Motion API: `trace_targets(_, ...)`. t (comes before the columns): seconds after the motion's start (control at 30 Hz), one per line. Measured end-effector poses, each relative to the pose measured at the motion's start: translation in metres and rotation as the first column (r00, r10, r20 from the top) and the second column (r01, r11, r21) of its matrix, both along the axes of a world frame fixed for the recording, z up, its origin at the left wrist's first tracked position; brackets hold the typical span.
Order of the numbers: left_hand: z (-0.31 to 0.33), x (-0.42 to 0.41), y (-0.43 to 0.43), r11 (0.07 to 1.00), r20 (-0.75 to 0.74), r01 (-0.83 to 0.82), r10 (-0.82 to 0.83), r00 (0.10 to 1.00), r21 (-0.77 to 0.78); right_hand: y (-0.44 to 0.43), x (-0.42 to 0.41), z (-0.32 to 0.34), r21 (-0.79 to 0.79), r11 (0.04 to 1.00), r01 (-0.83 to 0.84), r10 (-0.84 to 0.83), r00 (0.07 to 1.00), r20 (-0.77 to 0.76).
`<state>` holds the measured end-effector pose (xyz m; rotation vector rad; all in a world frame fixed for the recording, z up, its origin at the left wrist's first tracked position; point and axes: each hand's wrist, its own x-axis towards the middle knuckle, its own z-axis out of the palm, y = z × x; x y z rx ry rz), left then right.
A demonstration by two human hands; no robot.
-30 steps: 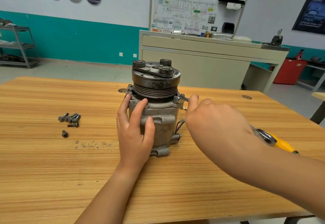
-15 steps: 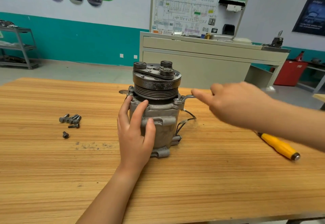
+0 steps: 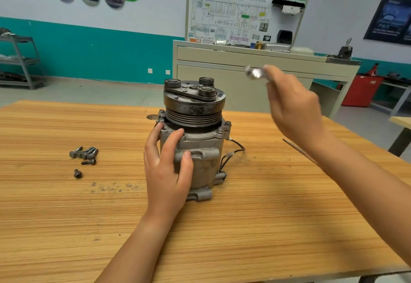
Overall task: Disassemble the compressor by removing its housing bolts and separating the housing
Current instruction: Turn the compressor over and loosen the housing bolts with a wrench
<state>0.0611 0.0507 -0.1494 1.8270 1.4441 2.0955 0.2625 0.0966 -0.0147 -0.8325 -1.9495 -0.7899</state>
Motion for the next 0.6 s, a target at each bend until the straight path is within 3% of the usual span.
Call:
trace_targets(0.07,0.001,0.001,0.0,1.0,0.014,-0.002,0.002,1.0,-0.002,-0.026,0.007,0.004,-0.074,0.997,0.02,-0.021,1.0,-0.017)
trace_targets(0.13,0.002,0.002,-0.001,1.0,0.012,-0.003,0.003,1.0,-0.001,-0.05,0.005,0.003,-0.264,0.936,0.233,-0.18,0.961,0.209)
trace_targets(0.2,0.002,0.002,-0.002,1.0,0.001,-0.001,0.001,1.0,0.009,-0.058,0.004,-0.004,-0.346,0.822,0.452,-0.271,0.846,0.46)
trace_targets(0.3,0.002,0.003,-0.003,1.0,0.006,0.002,-0.002,1.0,0.01,-0.059,0.0,-0.014,-0.391,0.786,0.479,-0.235,0.816,0.528)
trace_targets(0.4,0.001,0.003,-0.003,1.0,0.018,0.002,-0.002,1.0,0.009,-0.061,-0.005,-0.015,-0.399,0.755,0.52,-0.273,0.803,0.53)
trace_targets(0.6,0.001,0.004,-0.003,1.0,0.019,0.003,-0.004,1.0,0.002,-0.084,-0.034,-0.011,-0.267,0.687,0.676,-0.363,0.638,0.679)
